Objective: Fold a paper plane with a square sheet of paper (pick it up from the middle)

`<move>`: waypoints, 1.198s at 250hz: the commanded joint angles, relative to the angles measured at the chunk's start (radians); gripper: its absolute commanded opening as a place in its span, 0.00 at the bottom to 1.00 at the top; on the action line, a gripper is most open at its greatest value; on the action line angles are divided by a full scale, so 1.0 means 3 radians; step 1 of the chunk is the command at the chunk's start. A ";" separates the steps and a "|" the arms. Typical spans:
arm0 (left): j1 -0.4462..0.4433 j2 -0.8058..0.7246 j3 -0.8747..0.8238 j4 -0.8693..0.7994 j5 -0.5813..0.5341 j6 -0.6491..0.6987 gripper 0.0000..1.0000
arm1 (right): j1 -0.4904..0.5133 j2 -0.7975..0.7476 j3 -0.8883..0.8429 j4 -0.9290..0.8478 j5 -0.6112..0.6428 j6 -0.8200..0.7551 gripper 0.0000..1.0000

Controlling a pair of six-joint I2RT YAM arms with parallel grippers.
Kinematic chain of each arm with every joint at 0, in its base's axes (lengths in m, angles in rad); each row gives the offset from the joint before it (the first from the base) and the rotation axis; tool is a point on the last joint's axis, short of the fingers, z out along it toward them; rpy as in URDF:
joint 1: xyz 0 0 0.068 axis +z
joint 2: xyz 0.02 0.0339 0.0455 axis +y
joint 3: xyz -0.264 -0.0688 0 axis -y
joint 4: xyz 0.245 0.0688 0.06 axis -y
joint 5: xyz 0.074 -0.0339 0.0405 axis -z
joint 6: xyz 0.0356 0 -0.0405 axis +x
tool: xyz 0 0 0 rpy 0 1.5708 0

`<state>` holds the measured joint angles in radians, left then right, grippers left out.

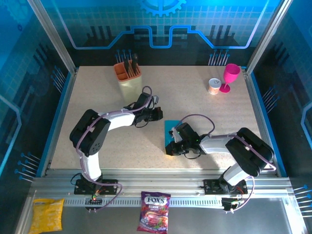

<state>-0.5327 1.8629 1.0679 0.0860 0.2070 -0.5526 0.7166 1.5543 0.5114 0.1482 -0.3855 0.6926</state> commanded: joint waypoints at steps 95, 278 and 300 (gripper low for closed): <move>-0.0351 0.0275 -0.0012 0.0241 0.0097 -0.0239 0.00 | -0.0026 0.0309 -0.0166 -0.0721 0.0120 -0.0110 0.00; -0.0092 0.0778 0.0540 -0.0279 -0.0378 0.0052 0.00 | -0.0026 0.0443 -0.0211 -0.0800 0.0166 -0.0132 0.00; -0.0046 0.0815 0.0598 -0.0303 -0.0411 0.0085 0.00 | -0.0026 0.0441 -0.0222 -0.0791 0.0168 -0.0123 0.00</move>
<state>-0.5949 2.0491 1.2110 0.0216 0.1730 -0.5697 0.7036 1.5978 0.5308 0.1368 -0.4286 0.6716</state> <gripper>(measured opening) 0.051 0.061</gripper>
